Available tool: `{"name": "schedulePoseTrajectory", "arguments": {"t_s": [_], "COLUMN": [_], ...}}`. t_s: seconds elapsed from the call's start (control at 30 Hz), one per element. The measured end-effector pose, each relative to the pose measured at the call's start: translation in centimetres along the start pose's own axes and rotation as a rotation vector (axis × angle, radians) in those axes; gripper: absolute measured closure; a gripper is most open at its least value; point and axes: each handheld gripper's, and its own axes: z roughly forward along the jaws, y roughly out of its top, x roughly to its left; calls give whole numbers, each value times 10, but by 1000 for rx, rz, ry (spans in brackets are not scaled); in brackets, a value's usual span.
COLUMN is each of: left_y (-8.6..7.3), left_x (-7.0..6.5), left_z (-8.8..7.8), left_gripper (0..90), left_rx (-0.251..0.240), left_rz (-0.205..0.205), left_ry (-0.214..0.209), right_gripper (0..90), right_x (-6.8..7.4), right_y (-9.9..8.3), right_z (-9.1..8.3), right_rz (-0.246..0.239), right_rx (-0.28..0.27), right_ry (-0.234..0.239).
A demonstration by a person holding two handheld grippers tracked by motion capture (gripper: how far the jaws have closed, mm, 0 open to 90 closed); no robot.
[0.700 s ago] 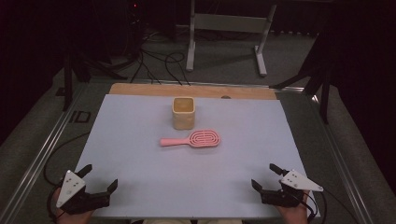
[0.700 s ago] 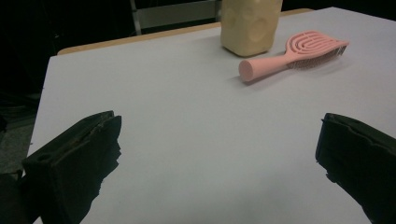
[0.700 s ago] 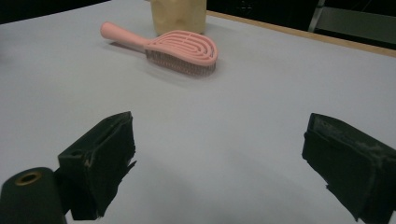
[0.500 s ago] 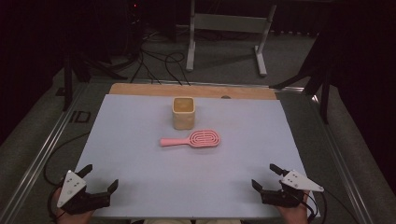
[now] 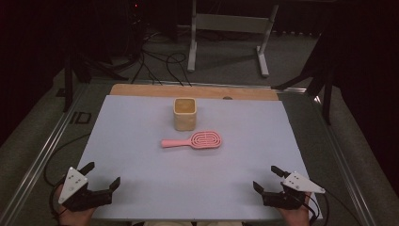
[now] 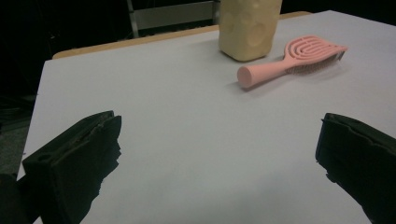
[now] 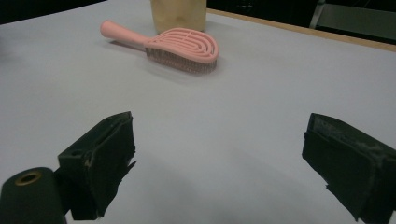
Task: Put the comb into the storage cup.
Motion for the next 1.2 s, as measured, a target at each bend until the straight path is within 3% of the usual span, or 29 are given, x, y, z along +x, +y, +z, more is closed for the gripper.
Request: {"name": "schedulePoseTrajectory", "arguments": {"t_s": [0.37, 0.7, 1.03, 1.2], "left_y": [27, 55, 84, 92], "left_x": [8, 11, 14, 15], "left_z": [11, 33, 72, 88], "left_gripper": [5, 15, 39, 51], "left_rx": [-11, -9, 28, 32], "left_rz": [29, 62, 109, 99], "left_ry": [5, -18, -31, -48], "right_gripper": [89, 89, 90, 90], "right_x": [-1, -2, -2, -3], "right_y": [-1, -1, -1, -1], "right_z": [1, 0, 0, 0], "right_rz": [6, 8, 11, 11], "right_rx": [2, 5, 7, 5], "right_ry": [-10, -13, -18, -18]}}
